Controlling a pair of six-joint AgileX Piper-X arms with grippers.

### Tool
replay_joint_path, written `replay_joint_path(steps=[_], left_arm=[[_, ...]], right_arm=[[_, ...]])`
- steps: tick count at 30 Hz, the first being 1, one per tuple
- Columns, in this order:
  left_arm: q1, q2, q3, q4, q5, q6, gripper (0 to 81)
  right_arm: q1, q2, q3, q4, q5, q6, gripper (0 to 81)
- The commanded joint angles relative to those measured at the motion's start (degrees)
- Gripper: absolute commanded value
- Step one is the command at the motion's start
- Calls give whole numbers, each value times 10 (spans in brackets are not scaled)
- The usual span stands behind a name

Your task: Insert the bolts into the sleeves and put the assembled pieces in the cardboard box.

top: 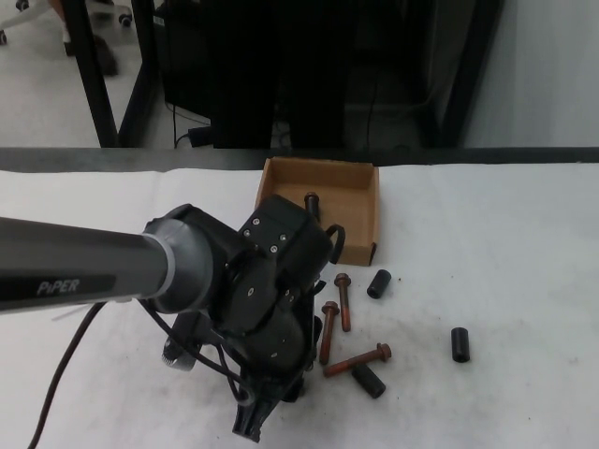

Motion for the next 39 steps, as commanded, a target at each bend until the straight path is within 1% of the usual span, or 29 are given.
replay_joint_path(steps=[1,5,8,12,13,15,19,22,25,26,30,33,35,39], left_arm=[[-4,14,9,35,-20,-5,383],[-4,14,9,38,-35,-5,380],[-4,14,9,51,-46,-5,331],[-4,14,9,92,-49,6,166],[-4,14,9,98,-49,15,101],[-4,14,9,102,-51,28,1],[-4,14,9,93,-61,90,8],[-4,14,9,73,-61,187,8],[-4,7,9,67,-66,330,8],[-4,2,9,67,-70,403,8],[-4,-28,9,69,-85,626,8],[-4,-63,9,69,-95,738,8],[-4,-93,10,69,-105,811,8],[-4,-149,14,68,-99,910,8]], right_arm=[[1,-2,-1,-3,-2,-4,0],[1,-2,-1,-3,-2,-4,0],[1,-2,-1,-3,-2,-4,0],[1,-2,-1,-3,-2,-4,0],[1,-2,-1,-3,-2,-4,0],[1,-2,-1,-3,-2,-4,0],[1,-2,-1,-3,-2,-4,0],[1,-2,-1,-3,-2,-4,0],[1,-2,-1,-3,-2,-4,0],[1,-2,-1,-3,-2,-4,0],[1,-2,-1,-3,-2,-4,0],[1,-2,-1,-3,-10,-4,0],[1,-2,-1,-3,-29,-4,0],[1,2,-1,-3,-60,-4,0]])
